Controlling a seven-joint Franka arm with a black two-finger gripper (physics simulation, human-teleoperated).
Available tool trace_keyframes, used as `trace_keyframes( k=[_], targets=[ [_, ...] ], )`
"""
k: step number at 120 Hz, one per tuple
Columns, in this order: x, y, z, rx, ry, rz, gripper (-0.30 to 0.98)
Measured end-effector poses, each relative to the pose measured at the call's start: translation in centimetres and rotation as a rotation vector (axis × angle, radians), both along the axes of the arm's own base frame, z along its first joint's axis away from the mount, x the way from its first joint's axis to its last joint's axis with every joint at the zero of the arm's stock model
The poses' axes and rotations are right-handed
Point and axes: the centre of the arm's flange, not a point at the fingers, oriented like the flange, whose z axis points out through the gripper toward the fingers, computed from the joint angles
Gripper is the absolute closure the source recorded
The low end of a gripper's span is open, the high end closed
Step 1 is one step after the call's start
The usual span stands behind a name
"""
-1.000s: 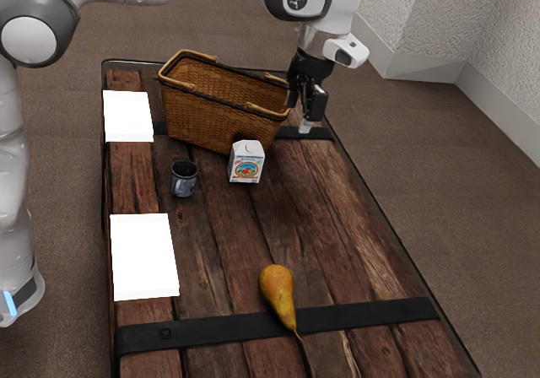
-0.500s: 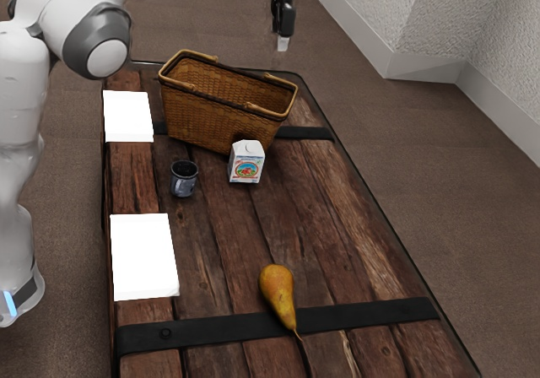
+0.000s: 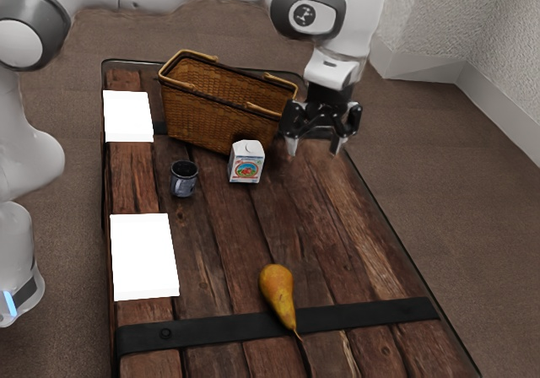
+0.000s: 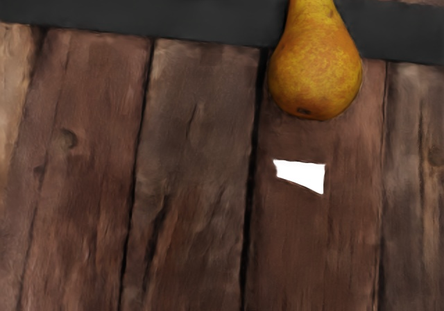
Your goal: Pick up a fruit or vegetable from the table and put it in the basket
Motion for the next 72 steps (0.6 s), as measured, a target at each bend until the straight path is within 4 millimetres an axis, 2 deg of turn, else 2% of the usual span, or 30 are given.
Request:
trace_keyframes(
  k=[7, 11, 16, 22, 27, 35, 47, 72],
  targets=[
    [-0.4, 1.3, 1.0, -0.034, -0.062, -0.048, 0.00],
    [-0.9, 1.3, 1.0, -0.040, -0.086, -0.090, 0.00],
    [-1.6, -0.6, 0.1, -0.038, -0.100, -0.167, 0.00],
    [-2.3, -3.5, -2.2, -0.027, -0.095, -0.257, 0.00],
    [-2.5, -4.5, -3.7, -0.002, -0.097, -0.303, 0.00],
    [-2.2, -4.2, -6.0, 0.048, -0.093, -0.337, 0.00],
    [-1.5, -4.0, -8.3, 0.103, -0.096, -0.349, 0.00],
    [-0.7, -3.9, -10.2, 0.163, -0.061, -0.213, 0.00]
  ],
)
